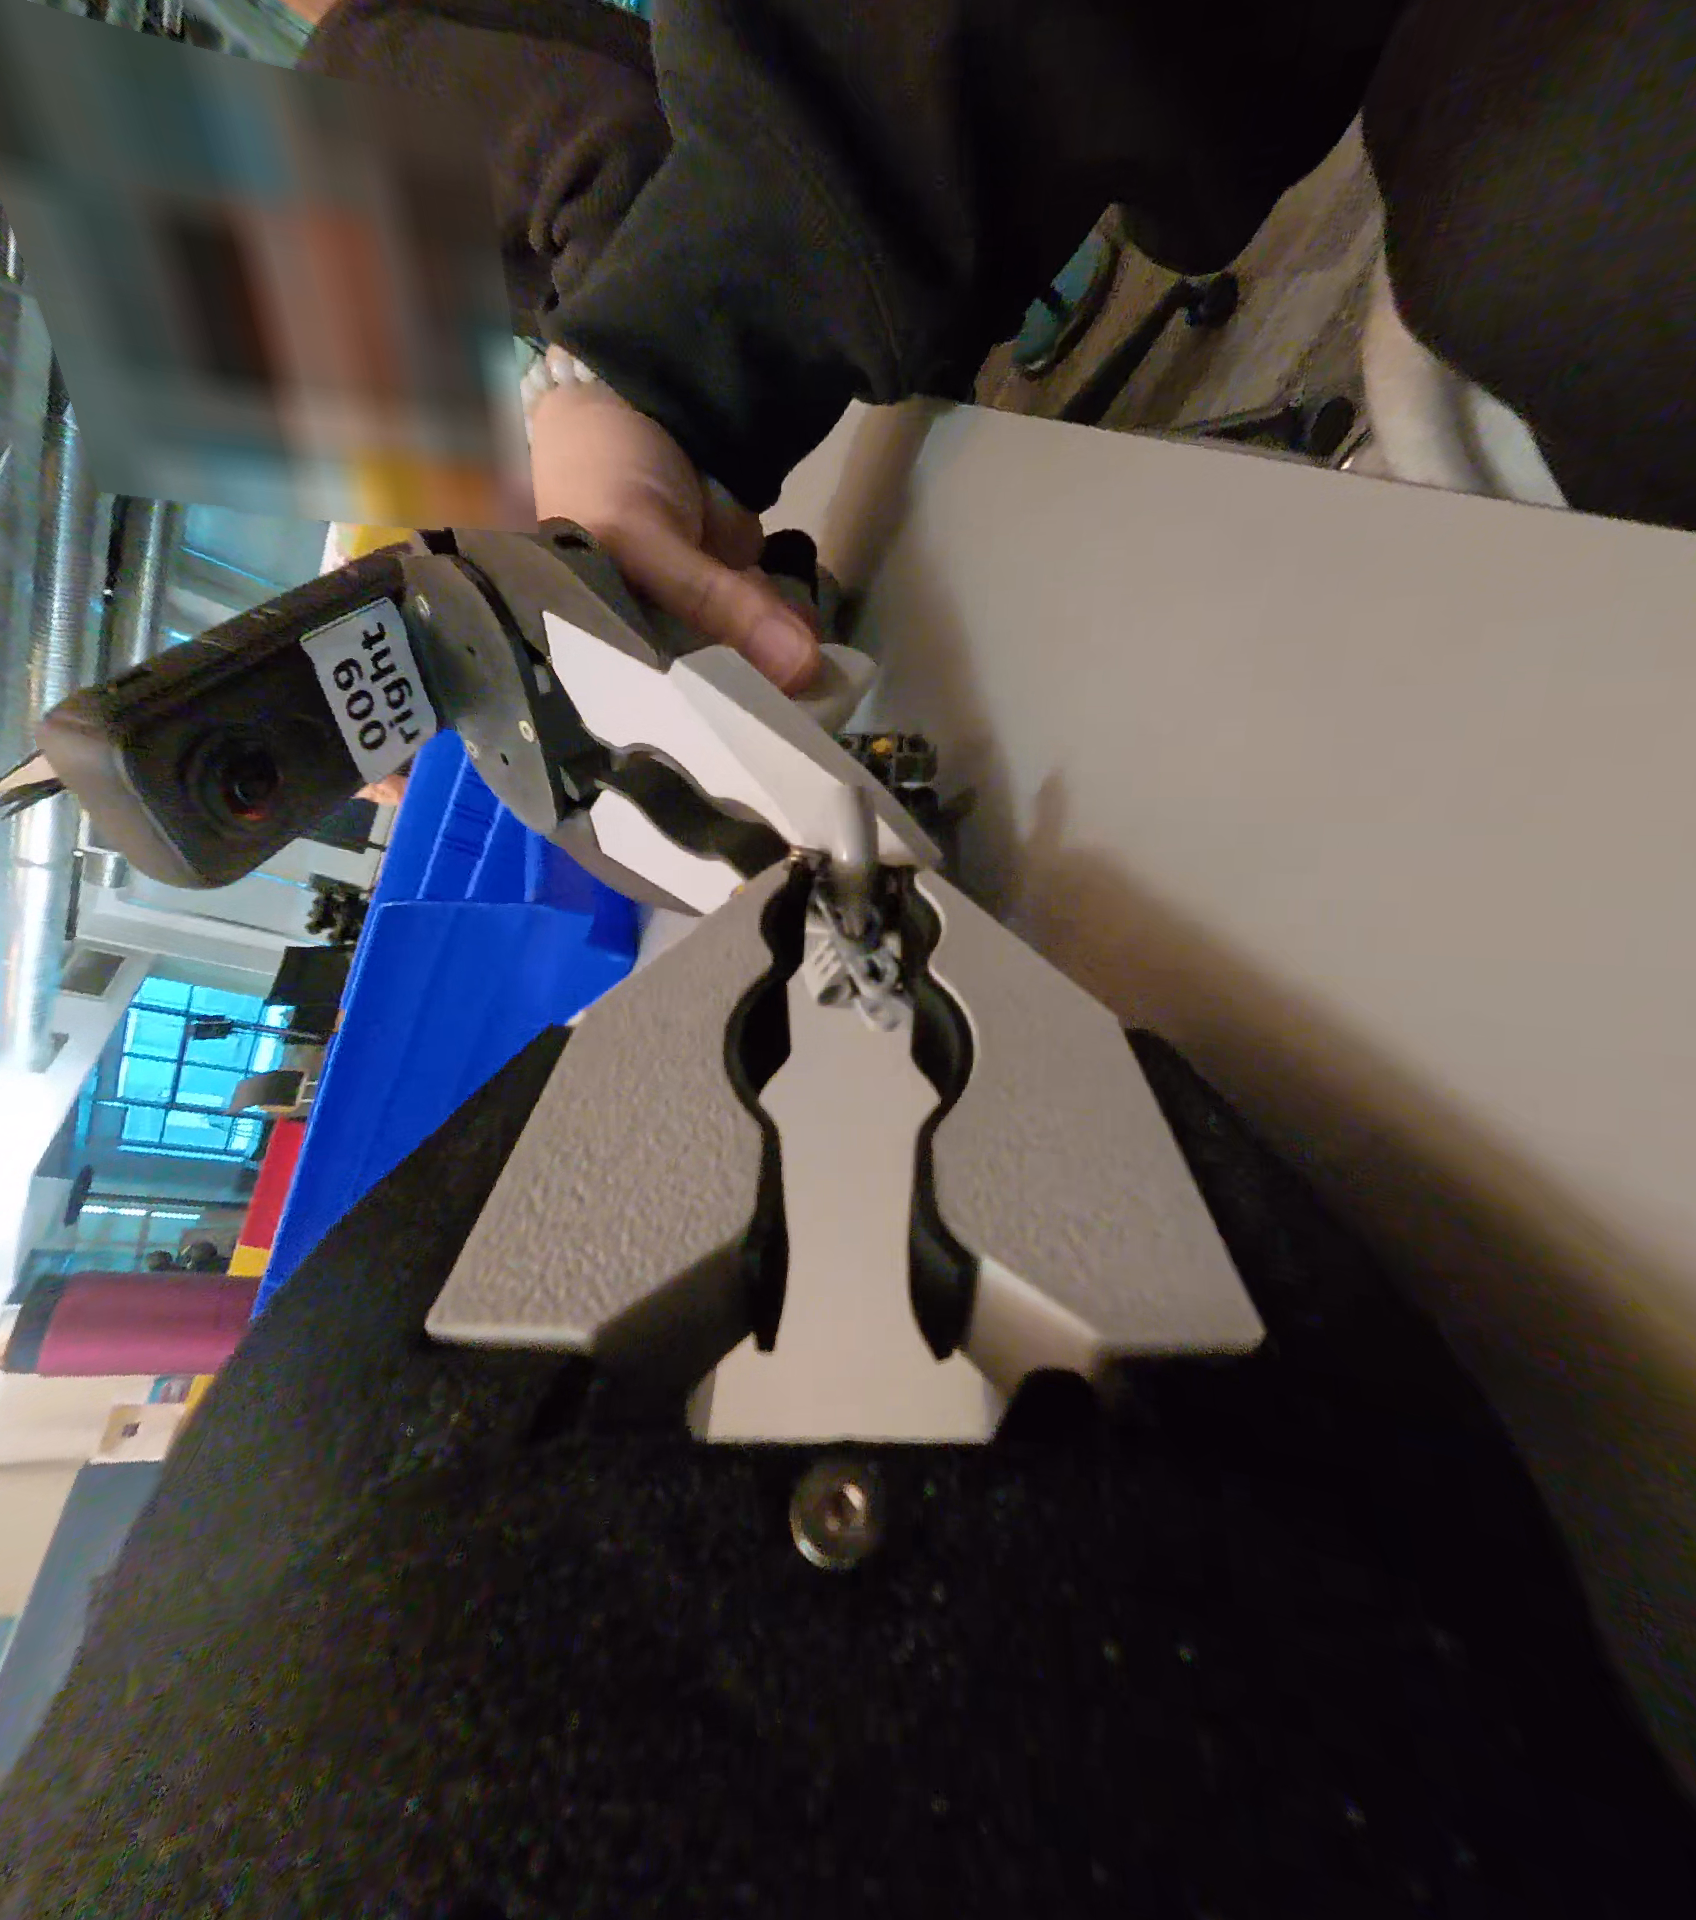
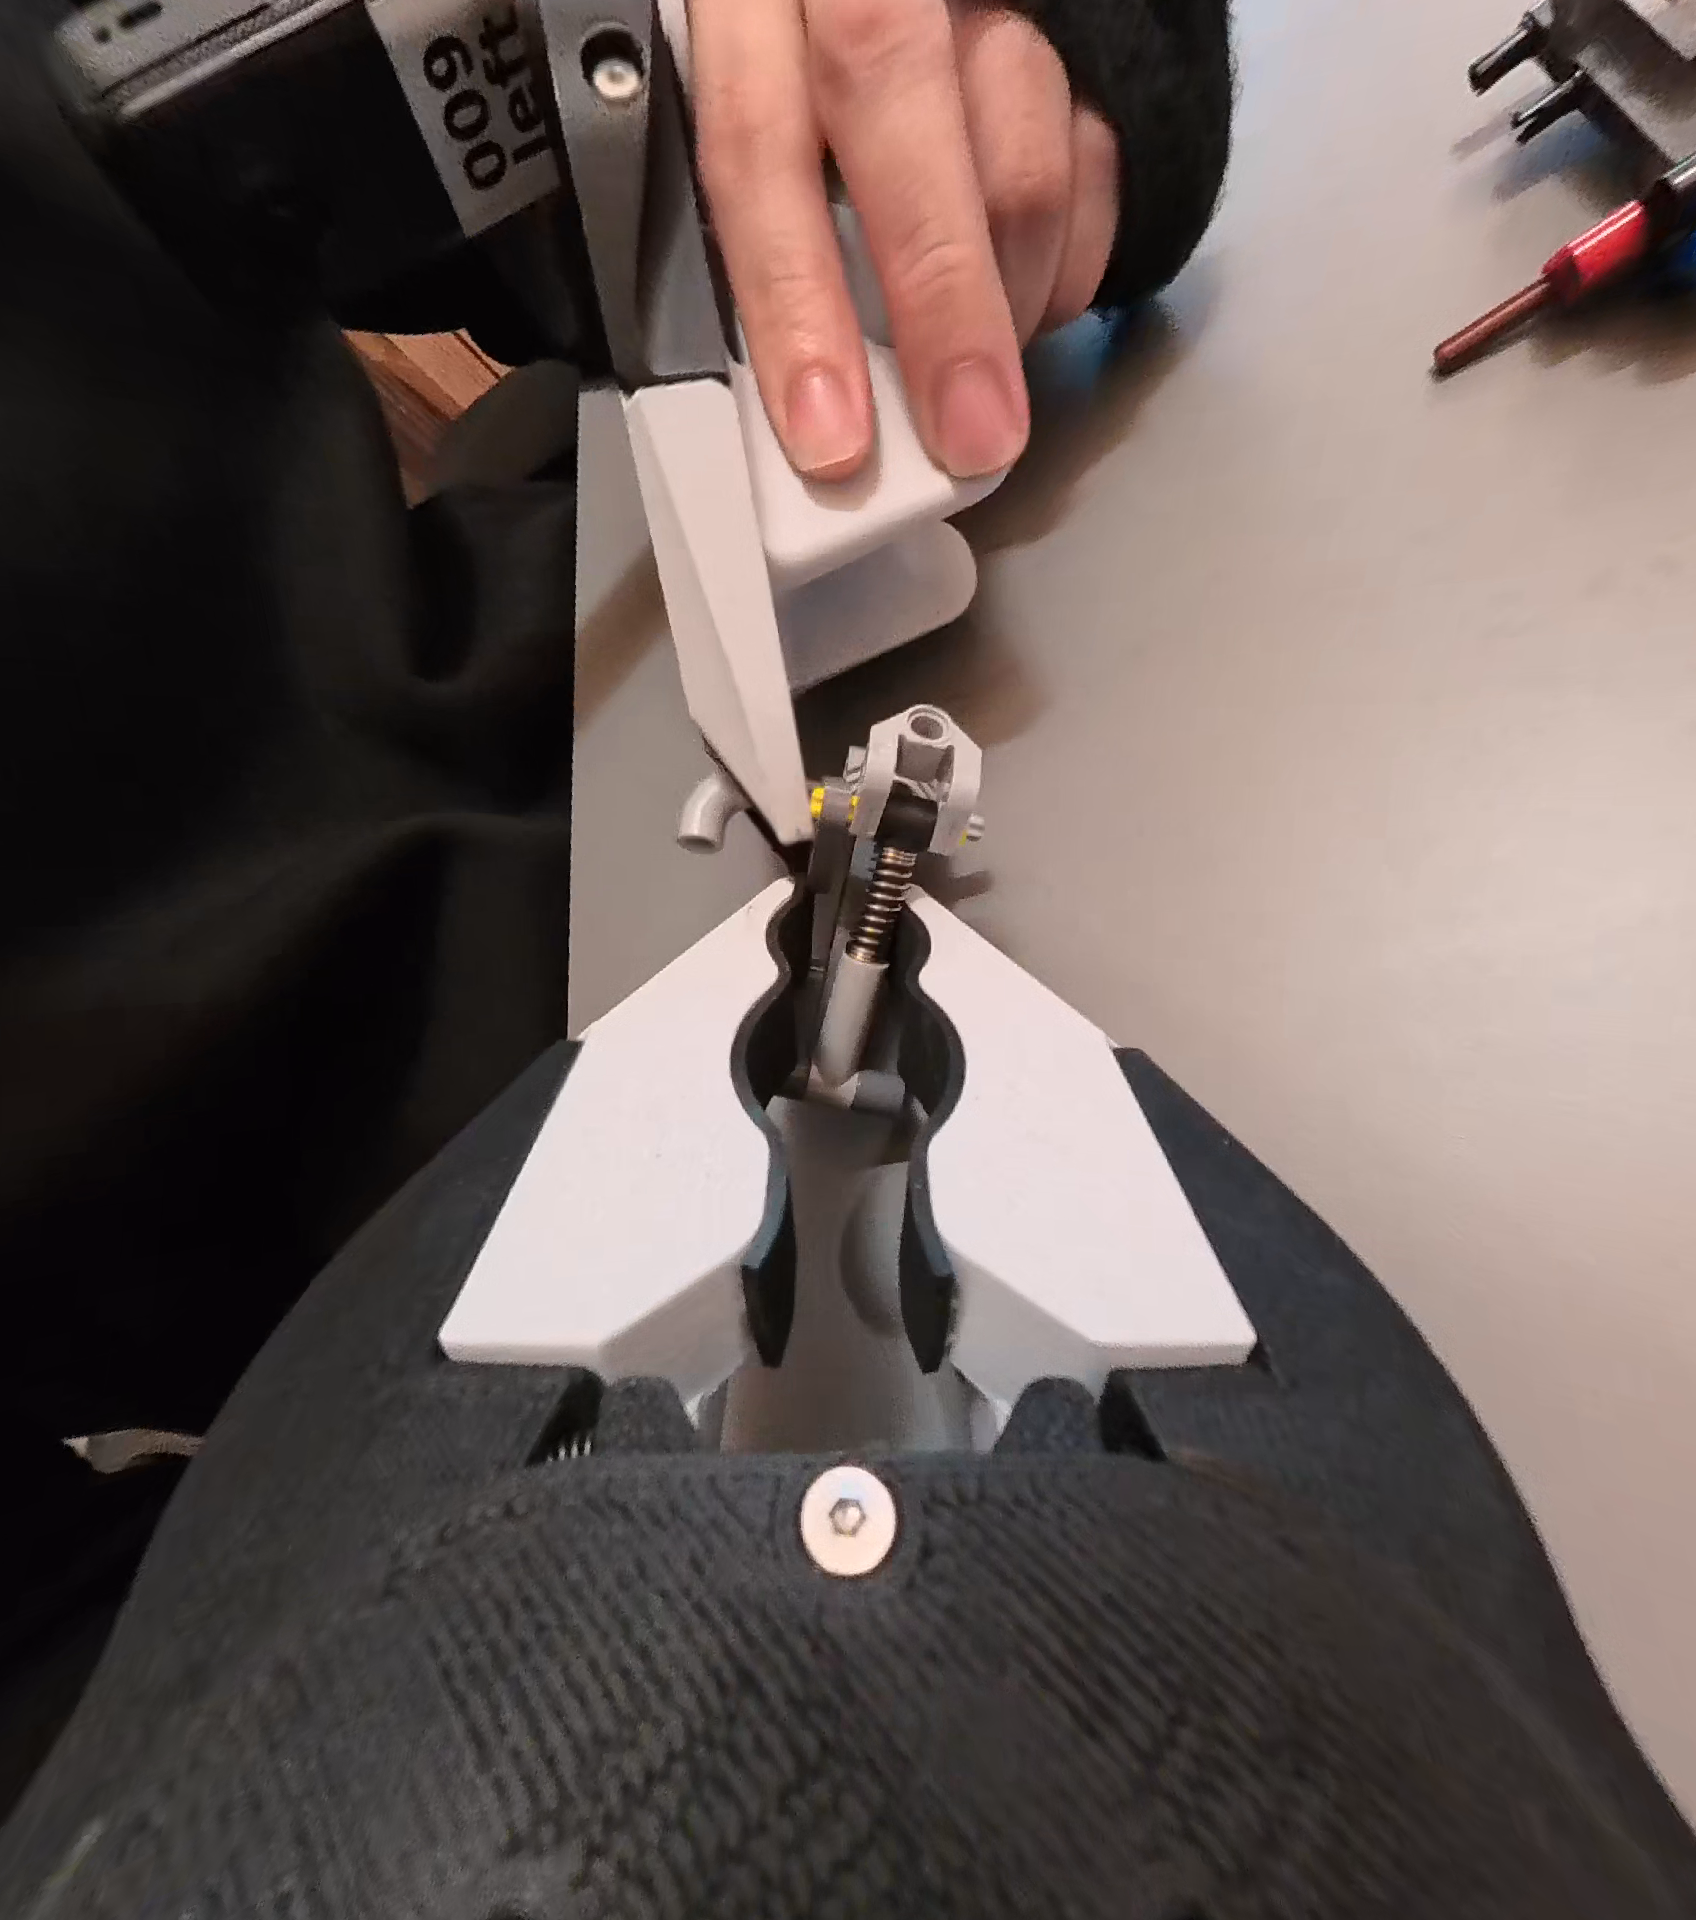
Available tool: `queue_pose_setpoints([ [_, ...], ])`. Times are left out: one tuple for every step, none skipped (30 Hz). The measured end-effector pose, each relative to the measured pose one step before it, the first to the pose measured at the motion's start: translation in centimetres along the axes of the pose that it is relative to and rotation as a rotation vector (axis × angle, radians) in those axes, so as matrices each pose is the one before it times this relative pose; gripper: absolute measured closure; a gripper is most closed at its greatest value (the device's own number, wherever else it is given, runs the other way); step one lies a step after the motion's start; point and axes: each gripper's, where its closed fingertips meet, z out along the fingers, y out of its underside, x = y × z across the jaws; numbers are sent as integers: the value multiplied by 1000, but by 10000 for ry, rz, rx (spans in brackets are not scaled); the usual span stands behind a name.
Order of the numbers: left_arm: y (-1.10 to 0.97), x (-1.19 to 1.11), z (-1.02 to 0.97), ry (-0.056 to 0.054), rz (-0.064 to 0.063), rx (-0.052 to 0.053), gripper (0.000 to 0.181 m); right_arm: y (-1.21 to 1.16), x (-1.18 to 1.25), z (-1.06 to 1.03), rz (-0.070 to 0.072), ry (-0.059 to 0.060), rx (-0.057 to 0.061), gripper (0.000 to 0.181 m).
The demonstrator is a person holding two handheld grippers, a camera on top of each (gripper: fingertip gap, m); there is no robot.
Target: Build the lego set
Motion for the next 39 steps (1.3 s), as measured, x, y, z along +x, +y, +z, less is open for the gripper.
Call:
queue_pose_setpoints([
  [59,-25,-30,-32,37,-57,167,46,64,91,90,18,-34,170],
  [3,-144,-70,-89,-86,12,166,-49,78,-19,114,18,55,170],
  [-85,-185,-108,-74,-128,89,163,-103,174,-48,111,81,85,170],
  [-63,-104,-118,-21,-87,68,160,-78,138,-50,91,53,67,170],
  [34,-122,-91,-57,-39,-11,157,-30,45,-27,41,-2,21,170],
  [70,-136,-106,-88,-1,-31,156,-14,52,-5,25,18,15,170],
  [28,-114,-119,-87,30,-15,154,-62,122,-58,22,83,50,170],
  [-42,-162,-148,-108,14,-1,153,-75,148,-70,37,87,63,170],
  [-74,-183,-168,-119,0,4,152,-42,94,-43,42,40,41,170],
  [-59,-135,-156,-98,47,-23,152,-21,51,-22,17,24,16,170],
  [-36,-106,-133,-93,91,-66,153,-33,79,-18,2,63,26,170],
  [-46,-27,-114,-61,97,-73,153,-39,97,-36,-29,82,25,170],
  [-21,151,-88,34,91,-63,153,-11,47,-22,-39,54,13,170],
  [92,248,-22,76,128,-112,154,4,-3,8,-12,12,-4,170],
  [167,155,18,9,218,-159,156,7,-12,6,-6,-4,-3,170],
  [93,30,26,-49,222,-114,161,7,-10,16,-4,-13,-10,170],
  [17,1,36,-23,95,-58,166,10,-22,11,-6,-8,-8,170],
  [30,112,37,83,-8,-32,172,-2,-2,2,-8,7,-2,170],
  [56,114,24,83,-46,-22,175,10,18,4,-7,17,-6,170],
  [83,7,6,7,-1,-33,176,-1,5,11,-17,15,0,170],
  [45,26,3,23,30,-32,176,-1,-1,-1,-23,26,-1,170],
  [9,32,18,50,-78,-22,176,12,-2,16,-34,27,-7,170],
  [12,18,23,65,-172,-9,176,5,12,11,-36,40,-7,170],
  [-1,7,7,62,-161,32,176,10,3,10,-41,36,-6,170],
  [1,16,-10,76,-145,57,176,16,-26,14,-39,20,-13,170],
  [-42,39,-7,86,-137,88,176,35,-40,17,-49,-2,-29,170],
  [-79,63,-8,75,-93,147,176,49,-76,10,-101,-19,-49,170],
  [-112,88,9,73,-58,179,176,83,-116,15,-139,-27,-66,170],
  [-92,67,-7,58,-55,120,176,60,-101,21,-81,-34,-50,170],
  [-37,32,9,22,-23,56,176,12,-47,10,16,-47,-14,170],
  [-29,42,2,14,22,67,176,47,-83,29,61,-105,-35,170],
  [24,46,7,5,66,50,176,32,-13,24,67,-67,-30,170],
  [72,15,14,-22,125,0,176,-3,40,13,74,-29,-2,170],
  [48,67,34,32,-60,6,176,40,17,22,37,-11,-32,170],
  [62,73,56,101,-380,8,176,72,40,54,-34,57,-61,170],
  [156,-18,42,71,-423,-51,176,-30,126,-23,-51,153,23,170],
  [168,-64,37,69,-342,-47,176,-45,201,-38,33,155,47,170],
  [87,-53,32,84,-229,-6,176,-37,51,-18,80,29,39,170],
  [84,-8,46,54,-57,-24,176,-3,58,-30,40,37,20,170],
])
